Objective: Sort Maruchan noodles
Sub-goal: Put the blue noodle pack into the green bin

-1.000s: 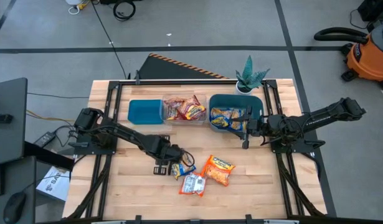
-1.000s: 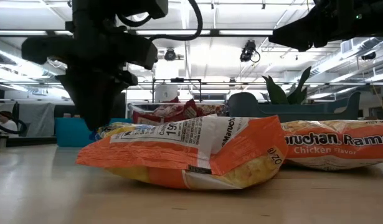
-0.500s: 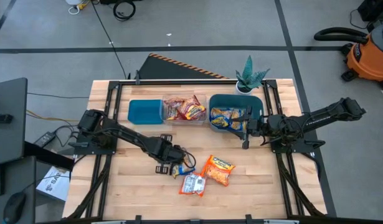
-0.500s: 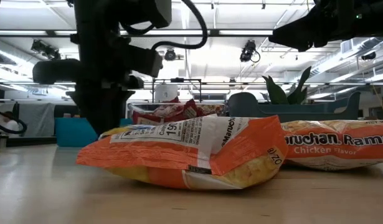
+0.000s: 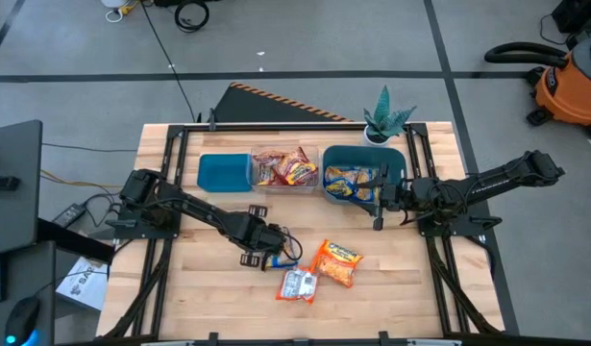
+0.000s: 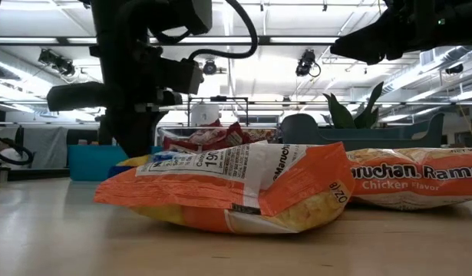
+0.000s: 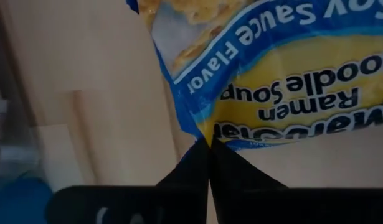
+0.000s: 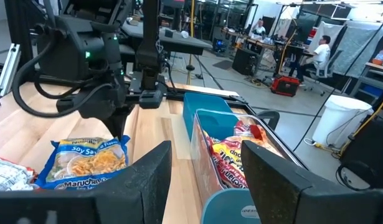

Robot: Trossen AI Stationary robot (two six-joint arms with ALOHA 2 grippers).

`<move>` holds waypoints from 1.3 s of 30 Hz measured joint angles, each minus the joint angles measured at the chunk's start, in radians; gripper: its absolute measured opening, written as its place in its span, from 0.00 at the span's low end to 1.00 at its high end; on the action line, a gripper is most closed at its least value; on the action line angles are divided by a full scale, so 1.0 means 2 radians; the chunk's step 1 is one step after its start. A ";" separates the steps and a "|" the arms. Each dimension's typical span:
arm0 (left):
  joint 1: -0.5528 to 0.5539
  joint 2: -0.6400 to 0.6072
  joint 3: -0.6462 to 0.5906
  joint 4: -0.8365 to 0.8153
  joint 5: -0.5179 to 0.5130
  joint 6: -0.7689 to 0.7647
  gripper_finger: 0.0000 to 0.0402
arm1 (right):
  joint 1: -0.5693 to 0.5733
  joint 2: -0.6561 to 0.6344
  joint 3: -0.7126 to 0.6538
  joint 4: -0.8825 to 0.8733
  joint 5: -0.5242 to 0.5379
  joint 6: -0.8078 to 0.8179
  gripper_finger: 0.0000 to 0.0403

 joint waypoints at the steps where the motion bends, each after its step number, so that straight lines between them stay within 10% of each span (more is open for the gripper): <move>1: 0.000 -0.003 0.000 0.000 -0.003 0.001 0.02 | 0.000 0.000 0.000 0.000 0.000 0.000 0.49; 18: 0.009 -0.106 0.008 0.065 -0.083 0.037 0.01 | 0.000 0.000 0.000 0.002 0.000 0.001 0.49; 39: 0.079 -0.109 0.008 0.263 -0.050 0.145 0.01 | 0.000 0.000 0.000 0.002 0.000 -0.001 0.49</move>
